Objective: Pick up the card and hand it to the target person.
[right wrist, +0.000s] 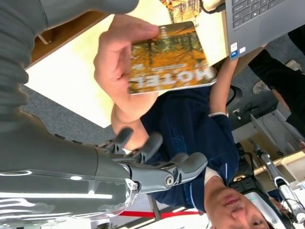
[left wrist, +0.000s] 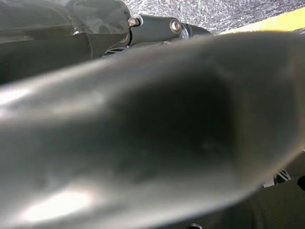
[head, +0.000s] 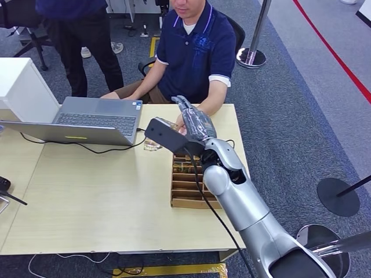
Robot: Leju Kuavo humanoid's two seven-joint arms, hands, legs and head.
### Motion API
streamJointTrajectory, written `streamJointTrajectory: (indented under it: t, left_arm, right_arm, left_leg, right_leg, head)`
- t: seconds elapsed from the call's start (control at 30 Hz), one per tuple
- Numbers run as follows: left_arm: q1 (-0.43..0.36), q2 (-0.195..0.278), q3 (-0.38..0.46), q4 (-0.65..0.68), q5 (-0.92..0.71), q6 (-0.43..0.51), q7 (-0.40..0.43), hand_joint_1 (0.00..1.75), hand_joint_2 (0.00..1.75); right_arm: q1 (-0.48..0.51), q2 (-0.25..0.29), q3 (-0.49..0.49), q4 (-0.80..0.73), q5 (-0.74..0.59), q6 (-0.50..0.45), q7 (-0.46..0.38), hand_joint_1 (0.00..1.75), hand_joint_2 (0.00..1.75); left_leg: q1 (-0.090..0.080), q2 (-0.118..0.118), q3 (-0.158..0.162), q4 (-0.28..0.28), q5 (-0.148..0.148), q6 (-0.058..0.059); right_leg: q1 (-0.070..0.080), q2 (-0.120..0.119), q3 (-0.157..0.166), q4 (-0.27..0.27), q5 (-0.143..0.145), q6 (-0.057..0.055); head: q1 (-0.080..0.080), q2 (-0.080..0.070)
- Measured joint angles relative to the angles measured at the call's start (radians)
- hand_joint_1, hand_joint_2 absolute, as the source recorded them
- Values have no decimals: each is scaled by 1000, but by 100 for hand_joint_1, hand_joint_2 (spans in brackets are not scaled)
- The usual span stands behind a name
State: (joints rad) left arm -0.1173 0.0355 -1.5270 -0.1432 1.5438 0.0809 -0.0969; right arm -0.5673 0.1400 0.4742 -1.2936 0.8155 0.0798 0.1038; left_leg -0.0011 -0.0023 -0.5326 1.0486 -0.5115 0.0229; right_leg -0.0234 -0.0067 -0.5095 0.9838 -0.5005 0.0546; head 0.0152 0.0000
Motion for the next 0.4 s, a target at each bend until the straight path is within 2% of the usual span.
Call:
streamJointTrajectory:
  t: [0.13, 0.23, 0.4]
  left_arm:
    - [0, 0, 0, 0, 0, 0, 1, 0, 0]
    - [0, 0, 0, 0, 1, 0, 2, 0, 0]
    - [5, 0, 3, 0, 3, 2, 3, 0, 0]
  right_arm:
    - [0, 0, -1, 0, -1, -13, 2, 0, 175]
    - [7, -2, -12, -18, 5, -62, 12, 0, 175]
    - [66, -23, -87, -167, 28, -130, 25, 0, 175]
  left_leg:
    - [-1, 0, 0, 0, 1, 1]
    - [-1, 0, 0, 0, 1, 1]
    - [-2, -1, -2, 0, 1, 2]
  right_leg:
    - [-1, 0, 0, 0, 0, 1]
    - [-1, 0, -1, 0, 1, 1]
    - [-2, 0, -1, -3, 2, 3]
  head:
    - [0, 0]
    - [0, 0]
    - [0, 0]
